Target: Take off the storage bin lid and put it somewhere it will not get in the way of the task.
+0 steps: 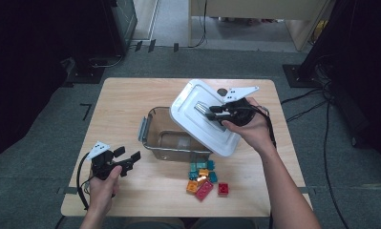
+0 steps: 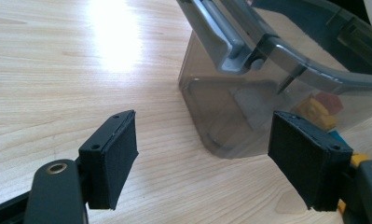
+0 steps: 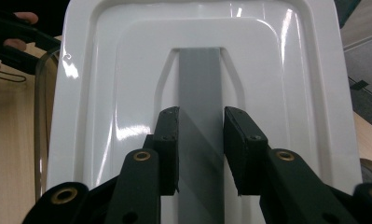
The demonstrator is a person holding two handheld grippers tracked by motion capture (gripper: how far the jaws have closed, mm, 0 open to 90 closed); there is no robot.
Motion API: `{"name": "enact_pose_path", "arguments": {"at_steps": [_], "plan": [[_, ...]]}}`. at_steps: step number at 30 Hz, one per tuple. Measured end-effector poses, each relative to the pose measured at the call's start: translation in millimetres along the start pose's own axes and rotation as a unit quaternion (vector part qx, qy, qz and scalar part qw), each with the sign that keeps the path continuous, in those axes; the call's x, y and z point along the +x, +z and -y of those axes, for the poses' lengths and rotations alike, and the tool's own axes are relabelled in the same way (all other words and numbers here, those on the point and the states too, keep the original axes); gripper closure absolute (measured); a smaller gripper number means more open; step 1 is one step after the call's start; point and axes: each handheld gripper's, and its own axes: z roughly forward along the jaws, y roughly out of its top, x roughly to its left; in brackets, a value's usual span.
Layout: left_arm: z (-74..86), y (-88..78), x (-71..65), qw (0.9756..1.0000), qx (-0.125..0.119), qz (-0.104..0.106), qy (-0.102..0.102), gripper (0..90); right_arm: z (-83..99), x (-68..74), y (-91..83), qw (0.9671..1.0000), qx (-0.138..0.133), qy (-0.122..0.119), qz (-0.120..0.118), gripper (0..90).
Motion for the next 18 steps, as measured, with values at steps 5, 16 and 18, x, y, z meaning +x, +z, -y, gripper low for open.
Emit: {"name": "enact_pose_path", "arguments": {"at_steps": [5, 16, 18], "plan": [[1.4, 0.9, 0.8, 1.0000, 0.003, -0.003, 0.002, 23.5, 15.3, -5.8, -7.8, 0.9997, -0.010, 0.016, 0.016, 68.0], [6.2, 4.2, 3.7, 0.9999, 0.008, -0.012, 0.004, 23.5, 40.7, -14.3, -22.0, 0.9983, -0.015, 0.041, 0.040, 68.0], [7.1, 4.8, 4.6, 0.9999, 0.010, -0.014, 0.004, 23.5, 46.3, -15.9, -24.6, 0.9978, -0.016, 0.047, 0.043, 68.0]]}}
